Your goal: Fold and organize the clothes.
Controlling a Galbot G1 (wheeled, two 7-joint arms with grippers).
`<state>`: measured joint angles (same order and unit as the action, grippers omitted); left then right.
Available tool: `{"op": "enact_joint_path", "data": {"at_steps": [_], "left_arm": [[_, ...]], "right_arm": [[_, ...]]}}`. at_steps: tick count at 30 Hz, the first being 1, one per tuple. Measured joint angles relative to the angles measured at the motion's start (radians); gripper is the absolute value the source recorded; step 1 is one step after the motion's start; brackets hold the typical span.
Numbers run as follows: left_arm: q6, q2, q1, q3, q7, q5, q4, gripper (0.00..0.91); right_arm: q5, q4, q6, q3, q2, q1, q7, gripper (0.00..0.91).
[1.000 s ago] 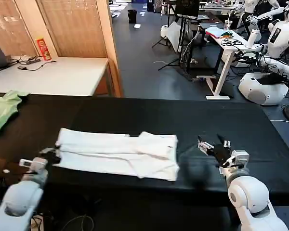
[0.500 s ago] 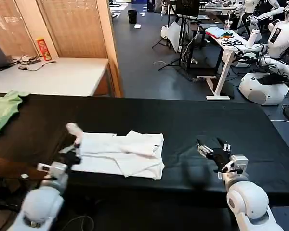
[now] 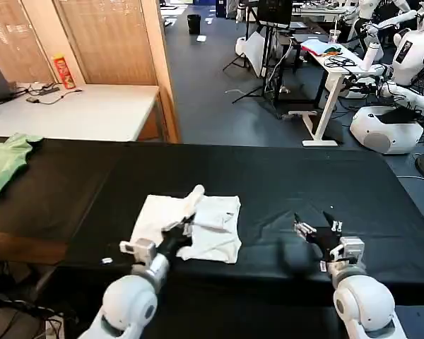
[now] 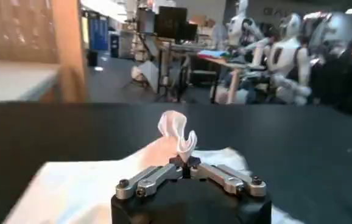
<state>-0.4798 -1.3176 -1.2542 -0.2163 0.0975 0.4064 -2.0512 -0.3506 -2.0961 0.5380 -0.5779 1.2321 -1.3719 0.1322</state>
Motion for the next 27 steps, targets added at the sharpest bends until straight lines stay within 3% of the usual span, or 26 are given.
{"op": "enact_joint_path", "data": {"at_steps": [12,13,15,27], "left_arm": [[-0.009,-0.069,0.031,0.063,-0.001,0.02,0.037,0.0],[-0.005,-0.076,0.035,0.066,-0.002,0.01,0.046,0.117],[0.003,-0.088,0.04,0.069,-0.002,-0.005,0.055,0.878],[0.034,-0.152,0.039,0.078,-0.012,0.015,0.099,0.878]], "right_arm": [[0.016,0.021,-0.005,0.012,0.014,0.001,-0.007,0.878],[0.019,0.023,-0.005,0.016,0.014,0.003,-0.009,0.878],[0.023,0.025,-0.005,0.022,0.016,0.005,-0.013,0.878],[0.019,0.045,-0.025,0.074,-0.009,0.048,-0.075,0.878]]}}
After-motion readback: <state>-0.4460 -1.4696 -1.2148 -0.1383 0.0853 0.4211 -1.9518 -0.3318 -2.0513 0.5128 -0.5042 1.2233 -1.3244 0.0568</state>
